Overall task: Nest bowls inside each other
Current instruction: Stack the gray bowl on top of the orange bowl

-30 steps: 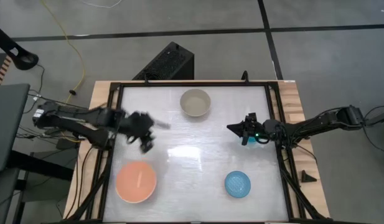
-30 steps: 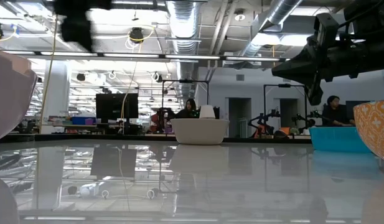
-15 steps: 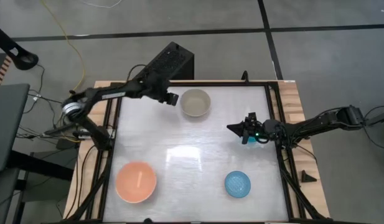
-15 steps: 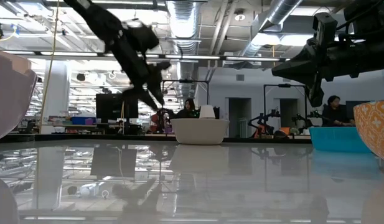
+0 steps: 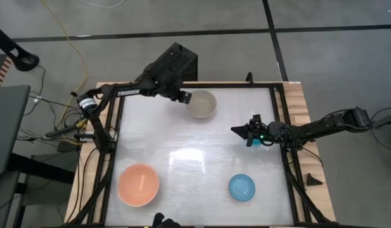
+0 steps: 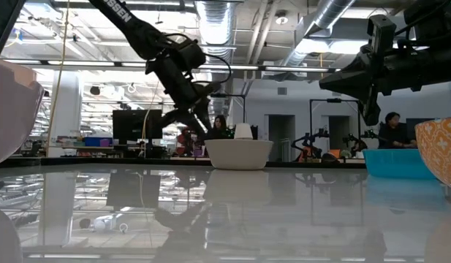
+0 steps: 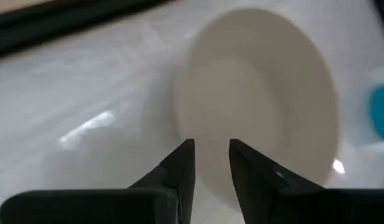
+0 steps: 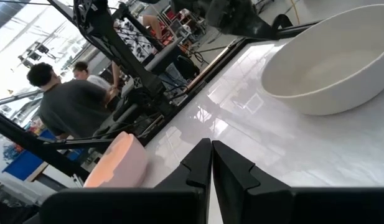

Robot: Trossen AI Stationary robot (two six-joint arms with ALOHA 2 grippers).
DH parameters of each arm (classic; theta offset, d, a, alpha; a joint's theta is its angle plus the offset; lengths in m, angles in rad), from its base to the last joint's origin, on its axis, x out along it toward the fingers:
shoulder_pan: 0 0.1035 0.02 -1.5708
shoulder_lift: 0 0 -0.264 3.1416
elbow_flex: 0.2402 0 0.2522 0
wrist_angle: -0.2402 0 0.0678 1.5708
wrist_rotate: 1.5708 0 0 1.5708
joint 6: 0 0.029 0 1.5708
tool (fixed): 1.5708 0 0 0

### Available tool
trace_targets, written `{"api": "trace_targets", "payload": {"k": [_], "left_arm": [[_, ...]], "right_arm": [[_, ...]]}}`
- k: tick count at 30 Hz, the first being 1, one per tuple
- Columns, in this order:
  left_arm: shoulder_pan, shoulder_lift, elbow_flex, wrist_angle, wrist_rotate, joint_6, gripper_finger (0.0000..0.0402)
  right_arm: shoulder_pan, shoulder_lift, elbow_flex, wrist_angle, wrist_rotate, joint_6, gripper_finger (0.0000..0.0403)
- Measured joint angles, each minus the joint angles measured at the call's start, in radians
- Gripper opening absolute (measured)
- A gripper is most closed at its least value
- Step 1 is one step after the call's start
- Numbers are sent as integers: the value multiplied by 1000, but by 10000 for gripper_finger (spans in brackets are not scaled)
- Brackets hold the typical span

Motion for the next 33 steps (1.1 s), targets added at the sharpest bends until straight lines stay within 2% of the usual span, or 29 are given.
{"api": "trace_targets", "payload": {"k": [8,14,20,26,33], "left_arm": [[-1,0,4,-15,-73,-4,86],[-13,0,4,17,-77,16,92],[-40,0,4,21,-69,42,129],[-64,11,5,21,-144,67,176],[-87,66,3,-33,-176,61,189]], "right_arm": [[0,0,0,-3,1,-11,49],[0,0,0,-11,1,-11,49],[0,0,0,-16,1,-11,49],[0,0,0,-15,0,-10,49],[9,0,0,-9,-2,-10,49]]}}
